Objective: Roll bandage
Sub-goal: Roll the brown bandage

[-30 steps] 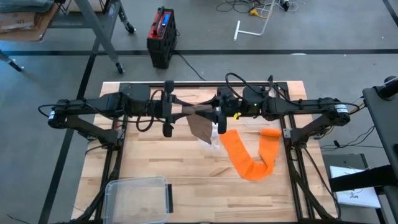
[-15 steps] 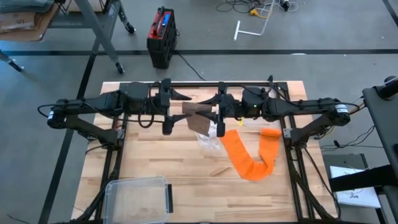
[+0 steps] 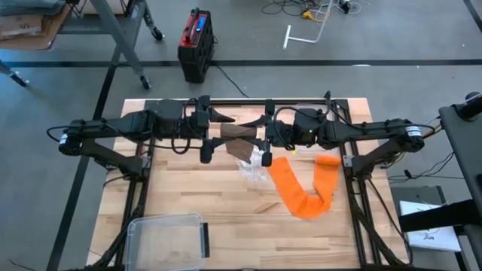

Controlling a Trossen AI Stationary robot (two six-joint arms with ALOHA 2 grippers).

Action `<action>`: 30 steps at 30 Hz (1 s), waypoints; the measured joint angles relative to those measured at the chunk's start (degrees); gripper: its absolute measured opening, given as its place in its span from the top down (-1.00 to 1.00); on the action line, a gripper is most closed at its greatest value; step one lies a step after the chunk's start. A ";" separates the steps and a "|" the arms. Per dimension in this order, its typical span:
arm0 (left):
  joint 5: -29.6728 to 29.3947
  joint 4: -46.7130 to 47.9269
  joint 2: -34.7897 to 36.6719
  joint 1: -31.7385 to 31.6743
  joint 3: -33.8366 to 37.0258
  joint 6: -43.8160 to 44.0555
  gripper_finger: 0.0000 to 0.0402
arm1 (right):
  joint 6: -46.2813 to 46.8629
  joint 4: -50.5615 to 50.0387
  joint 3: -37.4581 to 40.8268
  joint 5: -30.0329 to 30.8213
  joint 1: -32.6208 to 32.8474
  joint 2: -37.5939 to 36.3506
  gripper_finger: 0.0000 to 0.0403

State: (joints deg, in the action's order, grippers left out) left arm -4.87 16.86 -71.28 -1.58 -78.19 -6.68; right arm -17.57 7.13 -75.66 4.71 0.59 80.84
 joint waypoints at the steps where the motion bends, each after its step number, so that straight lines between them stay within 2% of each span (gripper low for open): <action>1: 0.03 0.06 -0.04 -0.08 0.00 0.13 -0.16 | 0.02 0.05 0.00 0.06 0.00 0.00 0.37; 9: 0.28 0.99 0.30 -0.18 0.00 0.14 0.41 | 1.83 0.06 0.00 -0.13 -0.08 0.00 0.37; 14: 0.46 1.47 0.84 -0.20 0.04 -0.32 0.71 | 8.57 -1.35 -0.02 -0.29 0.01 0.00 0.35; 17: 0.56 2.02 1.04 -0.20 0.04 -1.39 0.74 | 16.21 -1.77 -0.04 -1.16 0.01 -0.06 0.23; 23: 1.97 0.99 1.26 -0.33 0.04 -3.54 0.65 | 35.21 -2.61 0.02 -2.59 -0.83 -1.25 -0.14; 27: 3.96 -0.86 1.26 -0.31 0.00 -4.30 0.68 | 39.40 -1.28 0.04 -4.57 -1.39 -1.25 -0.37; 30: 4.16 -0.89 1.08 -0.29 0.00 -4.77 0.69 | 40.88 0.60 0.04 -7.03 -1.50 -1.23 -0.46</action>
State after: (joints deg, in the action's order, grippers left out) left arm -0.71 15.96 -70.20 -1.87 -78.19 -11.45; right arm 23.31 7.72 -75.61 -2.31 -0.91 79.61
